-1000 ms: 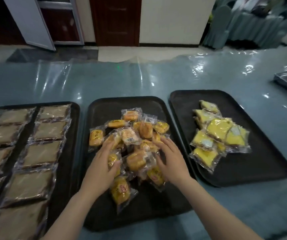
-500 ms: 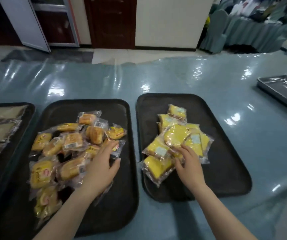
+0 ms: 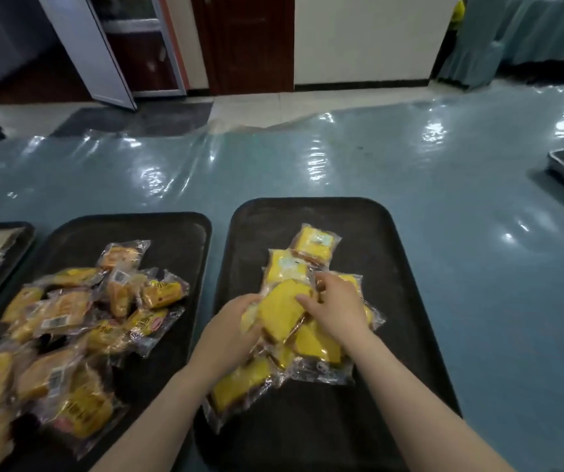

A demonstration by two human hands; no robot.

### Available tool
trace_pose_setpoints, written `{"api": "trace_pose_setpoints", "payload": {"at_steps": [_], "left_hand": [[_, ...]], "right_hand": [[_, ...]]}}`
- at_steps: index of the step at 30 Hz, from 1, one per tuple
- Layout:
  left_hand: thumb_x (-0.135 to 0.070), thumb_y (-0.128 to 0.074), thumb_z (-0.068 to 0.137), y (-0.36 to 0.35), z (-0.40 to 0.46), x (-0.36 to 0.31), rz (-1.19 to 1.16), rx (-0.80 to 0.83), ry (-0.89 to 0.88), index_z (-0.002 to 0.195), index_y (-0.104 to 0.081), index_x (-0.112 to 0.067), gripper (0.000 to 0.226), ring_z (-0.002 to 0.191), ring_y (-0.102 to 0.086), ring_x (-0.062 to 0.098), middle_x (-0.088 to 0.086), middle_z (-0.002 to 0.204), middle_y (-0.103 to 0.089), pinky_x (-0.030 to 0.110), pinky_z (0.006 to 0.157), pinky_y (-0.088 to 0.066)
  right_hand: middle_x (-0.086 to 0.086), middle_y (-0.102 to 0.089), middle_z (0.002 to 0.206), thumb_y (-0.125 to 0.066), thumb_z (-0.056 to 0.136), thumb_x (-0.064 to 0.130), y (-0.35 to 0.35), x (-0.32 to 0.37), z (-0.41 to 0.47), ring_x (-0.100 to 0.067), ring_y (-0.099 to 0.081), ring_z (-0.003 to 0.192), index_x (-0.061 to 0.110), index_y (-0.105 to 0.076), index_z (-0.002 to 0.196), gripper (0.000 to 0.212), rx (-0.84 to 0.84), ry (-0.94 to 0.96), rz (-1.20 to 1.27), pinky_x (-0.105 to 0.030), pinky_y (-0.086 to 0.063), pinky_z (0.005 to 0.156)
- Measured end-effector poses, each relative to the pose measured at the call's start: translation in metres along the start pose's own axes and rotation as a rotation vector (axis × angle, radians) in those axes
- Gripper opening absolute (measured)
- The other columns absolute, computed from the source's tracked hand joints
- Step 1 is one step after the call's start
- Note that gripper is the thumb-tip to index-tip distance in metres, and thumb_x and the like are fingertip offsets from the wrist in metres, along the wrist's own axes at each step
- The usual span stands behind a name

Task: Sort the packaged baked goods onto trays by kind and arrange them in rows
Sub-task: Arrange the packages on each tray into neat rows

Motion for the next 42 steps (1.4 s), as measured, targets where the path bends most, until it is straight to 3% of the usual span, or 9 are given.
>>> {"api": "trace_pose_setpoints", "payload": {"at_steps": [5,10,13,18,23,29,34,37,42], "left_hand": [[-0.031,-0.059,0.09,-0.017,0.03,0.002,-0.005,0.069,0.059,0.134,-0.044,-0.039,0.047,0.111,-0.045,-0.005,-0.017,0.13,-0.05,0.015,0.09,-0.036],[-0.052,-0.068,0.075,-0.027,0.056,-0.005,-0.039,0.109,0.065,0.138,-0.032,-0.045,0.074,0.123,-0.038,-0.002,-0.026,0.133,-0.038,0.022,0.1,-0.033],[-0.069,-0.067,0.061,-0.045,0.062,-0.006,0.204,0.302,0.038,0.145,-0.005,-0.048,0.107,0.14,-0.007,0.005,-0.023,0.151,-0.007,0.042,0.116,-0.008],[-0.045,-0.065,0.079,-0.037,0.086,0.004,0.179,0.268,0.03,0.14,-0.004,-0.055,0.087,0.144,-0.004,0.008,-0.017,0.157,-0.004,0.043,0.118,-0.007],[-0.017,-0.048,0.094,-0.013,0.131,0.013,0.062,0.112,0.033,0.142,-0.028,-0.046,0.06,0.129,-0.03,-0.006,-0.017,0.146,-0.037,0.006,0.101,-0.021],[-0.018,-0.036,0.099,-0.028,0.207,0.0,0.44,0.117,-0.124,0.146,-0.02,-0.043,0.055,0.144,-0.016,0.017,-0.005,0.157,-0.021,0.042,0.116,-0.011],[-0.021,-0.039,0.099,-0.039,0.239,0.003,0.743,-0.003,-0.126,0.147,-0.02,-0.041,0.056,0.143,-0.017,0.027,0.005,0.156,-0.022,0.042,0.116,-0.012],[-0.018,-0.045,0.095,-0.046,0.243,0.013,0.674,-0.021,-0.005,0.147,-0.019,-0.04,0.062,0.142,-0.02,0.029,0.006,0.155,-0.023,0.044,0.114,-0.02],[-0.031,-0.037,0.099,-0.061,0.255,0.017,0.558,0.12,-0.024,0.149,-0.004,-0.039,0.06,0.146,0.003,0.027,0.004,0.16,0.0,0.044,0.115,0.001]], "right_hand": [[0.015,-0.059,0.08,-0.067,0.082,0.021,-0.008,-0.002,0.028,-0.009,-0.058,0.079,0.03,-0.065,0.086,0.01,0.086,0.033,0.196,-0.022,-0.043,0.064],[0.012,-0.061,0.091,-0.071,0.081,0.026,-0.01,-0.011,0.06,0.0,-0.057,0.077,0.031,-0.057,0.093,0.019,0.214,0.044,0.266,-0.012,-0.039,0.056],[0.011,-0.064,0.081,-0.073,0.079,0.029,-0.014,-0.014,0.076,0.004,-0.058,0.067,0.033,-0.058,0.089,0.018,0.262,0.013,0.345,-0.007,-0.037,0.046],[0.022,-0.057,0.103,-0.069,0.084,0.028,0.006,-0.016,0.115,0.0,-0.052,0.101,0.033,-0.062,0.101,0.019,0.012,0.152,0.18,-0.013,-0.041,0.081],[0.012,-0.04,0.144,-0.069,0.078,0.047,-0.013,-0.035,0.142,-0.014,-0.028,0.135,0.03,-0.046,0.137,0.066,0.214,0.223,-0.043,-0.032,-0.029,0.107],[0.012,-0.013,0.158,-0.057,0.069,0.076,-0.018,-0.05,0.163,-0.012,-0.008,0.146,0.034,-0.024,0.149,0.096,0.258,0.355,-0.198,-0.042,-0.01,0.117],[0.008,-0.02,0.154,-0.059,0.089,0.045,-0.009,-0.069,0.17,-0.013,-0.021,0.142,0.03,-0.036,0.145,0.062,0.02,0.236,-0.088,-0.03,-0.024,0.112],[0.01,-0.041,0.131,-0.057,0.093,0.033,0.003,-0.073,0.172,-0.005,-0.042,0.118,0.025,-0.053,0.134,0.043,-0.169,0.192,0.086,-0.026,-0.041,0.098],[0.019,-0.059,0.101,-0.057,0.093,0.022,0.023,-0.068,0.176,0.012,-0.052,0.095,0.035,-0.061,0.106,0.019,-0.33,0.177,0.426,-0.003,-0.036,0.08]]}}
Point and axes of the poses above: each hand's wrist, its own z-axis towards the middle knuckle, its own y-axis out of the back of the hand, x = y × z, the point moved 6 cm from there along z, towards the middle knuckle
